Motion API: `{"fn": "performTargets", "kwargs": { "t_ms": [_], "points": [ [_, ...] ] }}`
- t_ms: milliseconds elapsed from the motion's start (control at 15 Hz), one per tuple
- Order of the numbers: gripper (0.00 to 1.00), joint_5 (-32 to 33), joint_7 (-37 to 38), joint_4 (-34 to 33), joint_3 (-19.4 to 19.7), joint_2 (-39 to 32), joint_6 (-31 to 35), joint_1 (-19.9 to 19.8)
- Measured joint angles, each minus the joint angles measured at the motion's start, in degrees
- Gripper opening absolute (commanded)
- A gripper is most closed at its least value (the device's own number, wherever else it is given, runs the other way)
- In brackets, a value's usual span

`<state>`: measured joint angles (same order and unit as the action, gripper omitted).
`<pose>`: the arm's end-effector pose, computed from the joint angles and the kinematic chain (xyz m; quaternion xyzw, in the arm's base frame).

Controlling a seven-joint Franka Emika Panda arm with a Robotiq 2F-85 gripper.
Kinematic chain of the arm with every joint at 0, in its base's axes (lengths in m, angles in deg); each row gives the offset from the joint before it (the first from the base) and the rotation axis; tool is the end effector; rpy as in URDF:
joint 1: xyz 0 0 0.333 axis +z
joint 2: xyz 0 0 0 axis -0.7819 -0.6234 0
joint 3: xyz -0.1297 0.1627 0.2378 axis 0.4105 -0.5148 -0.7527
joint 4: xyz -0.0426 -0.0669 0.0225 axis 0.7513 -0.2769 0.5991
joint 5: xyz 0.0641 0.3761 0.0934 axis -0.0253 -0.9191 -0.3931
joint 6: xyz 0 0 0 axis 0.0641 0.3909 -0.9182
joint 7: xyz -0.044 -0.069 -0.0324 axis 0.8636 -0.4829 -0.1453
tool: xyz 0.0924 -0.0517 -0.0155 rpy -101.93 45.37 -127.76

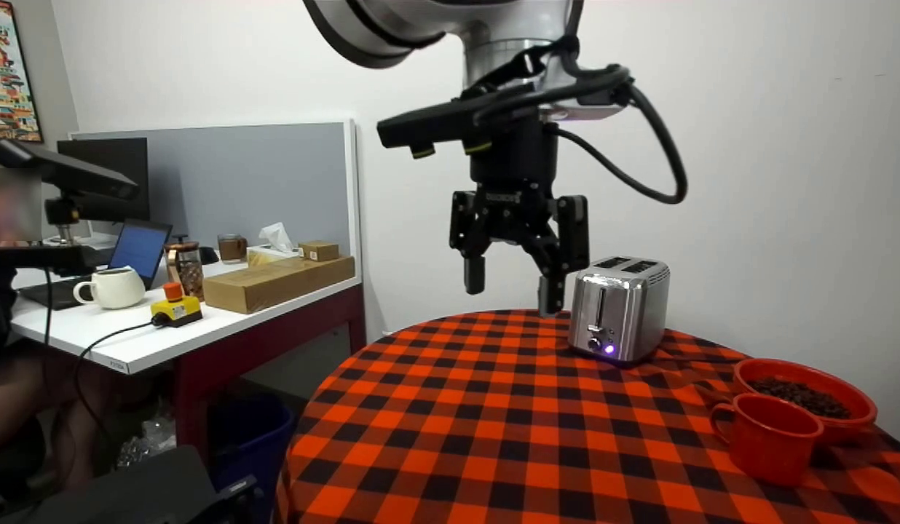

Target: Turn off the toaster

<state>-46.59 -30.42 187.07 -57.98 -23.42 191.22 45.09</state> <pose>0.4112 -0.1032 0.3773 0.9993 -0.0310 0.0062 0.0207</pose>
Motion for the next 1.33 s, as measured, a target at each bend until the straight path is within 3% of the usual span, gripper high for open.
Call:
{"fn": "performTargets", "kwargs": {
  "t_ms": [800,1333],
  "points": [
    [1.00,1.42,-2.89,-18.01,-2.04,-27.69,26.95,0.77],
    [1.00,1.41,-2.87,-18.52,-2.07,-28.54,27.14,0.68]
  ]
}}
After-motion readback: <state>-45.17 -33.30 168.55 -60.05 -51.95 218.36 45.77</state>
